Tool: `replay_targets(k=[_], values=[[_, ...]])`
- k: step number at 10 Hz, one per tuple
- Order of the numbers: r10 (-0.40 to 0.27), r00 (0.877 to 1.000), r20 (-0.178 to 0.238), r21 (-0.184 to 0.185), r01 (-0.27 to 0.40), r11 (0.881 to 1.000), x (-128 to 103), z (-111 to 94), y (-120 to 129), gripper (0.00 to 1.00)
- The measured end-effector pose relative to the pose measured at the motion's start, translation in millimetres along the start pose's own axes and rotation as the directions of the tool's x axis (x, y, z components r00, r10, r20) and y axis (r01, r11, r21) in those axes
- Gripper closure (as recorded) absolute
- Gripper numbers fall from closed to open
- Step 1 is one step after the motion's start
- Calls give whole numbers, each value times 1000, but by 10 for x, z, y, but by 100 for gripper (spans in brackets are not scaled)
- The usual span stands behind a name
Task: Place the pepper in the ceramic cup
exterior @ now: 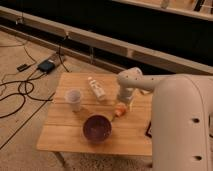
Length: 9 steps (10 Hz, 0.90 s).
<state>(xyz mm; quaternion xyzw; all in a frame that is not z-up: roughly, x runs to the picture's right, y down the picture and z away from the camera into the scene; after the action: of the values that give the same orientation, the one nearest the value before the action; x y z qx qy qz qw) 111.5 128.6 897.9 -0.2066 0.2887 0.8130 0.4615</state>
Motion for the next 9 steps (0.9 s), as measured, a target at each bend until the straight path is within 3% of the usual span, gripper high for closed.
replay_targets(k=[1, 3, 7, 9], values=[[-1, 1000, -6, 0, 1, 1000, 2, 29, -7, 37], [-6, 1000, -17, 1, 6, 1000, 7, 65, -24, 53], [-28, 1000, -14, -6, 27, 1000, 6, 19, -5, 96], [-64, 998, 28, -17, 65, 998, -4, -151, 98, 100]])
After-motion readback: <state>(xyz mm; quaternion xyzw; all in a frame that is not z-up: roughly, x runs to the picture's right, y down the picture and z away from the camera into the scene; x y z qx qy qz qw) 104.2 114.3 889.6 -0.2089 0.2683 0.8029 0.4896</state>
